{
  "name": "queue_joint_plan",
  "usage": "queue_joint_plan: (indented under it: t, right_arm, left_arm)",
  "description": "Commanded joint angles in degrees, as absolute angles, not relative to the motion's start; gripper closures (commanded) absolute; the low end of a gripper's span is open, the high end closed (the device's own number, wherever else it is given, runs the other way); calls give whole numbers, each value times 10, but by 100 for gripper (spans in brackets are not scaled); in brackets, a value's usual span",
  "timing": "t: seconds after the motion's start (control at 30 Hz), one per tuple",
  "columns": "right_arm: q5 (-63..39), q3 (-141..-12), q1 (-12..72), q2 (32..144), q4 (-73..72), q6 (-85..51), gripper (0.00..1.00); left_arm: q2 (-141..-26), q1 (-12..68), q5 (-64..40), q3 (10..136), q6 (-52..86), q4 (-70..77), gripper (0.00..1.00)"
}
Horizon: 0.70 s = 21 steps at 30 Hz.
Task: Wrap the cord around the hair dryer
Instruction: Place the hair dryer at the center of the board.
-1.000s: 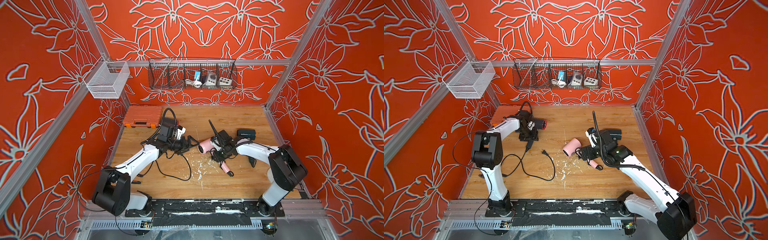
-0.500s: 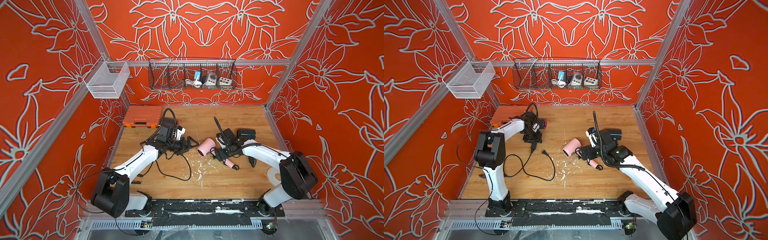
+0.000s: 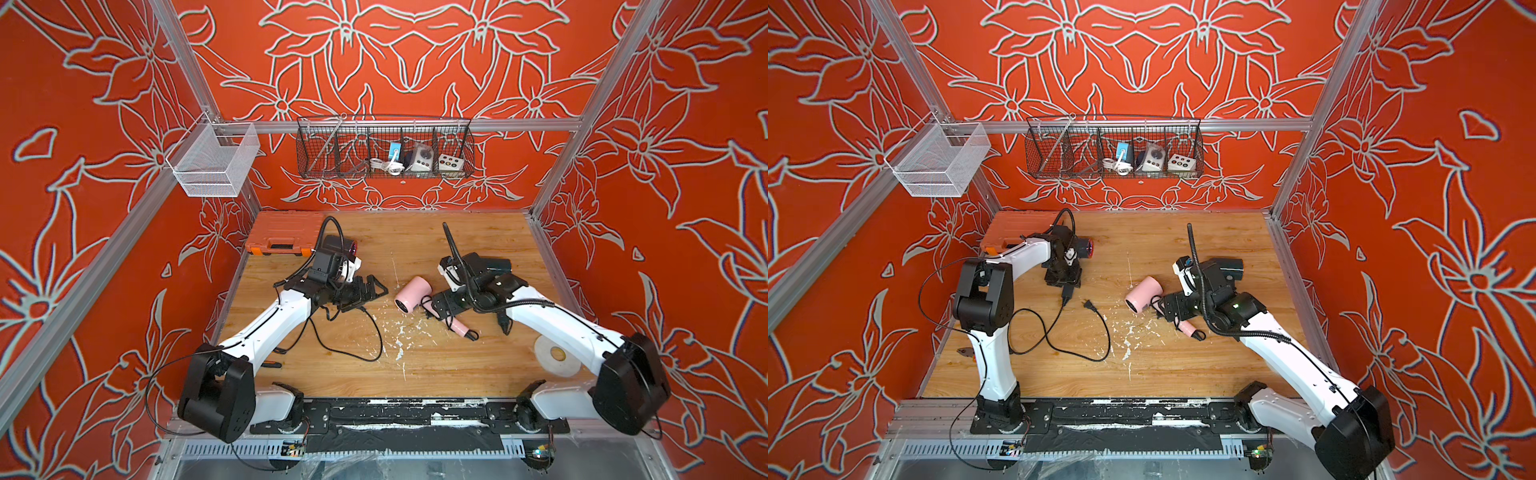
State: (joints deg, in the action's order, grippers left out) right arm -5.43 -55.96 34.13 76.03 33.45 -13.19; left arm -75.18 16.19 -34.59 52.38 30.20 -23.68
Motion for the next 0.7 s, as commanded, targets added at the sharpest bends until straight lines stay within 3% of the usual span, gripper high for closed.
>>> queue_joint_plan:
  t: [0.0,0.3,0.67]
  right_arm:
    - [-68,-538,340,717,320,-153,1]
    - [-86,-495,339,630,287,-180,1]
    - [-125,-502,338,619,304,-176,1]
  left_arm:
    - [-754,139,-269,568,238,-311,1]
    - [-867,101,-21,696,70,-450,12]
    - [-1064,28,5,835,19,-463,21]
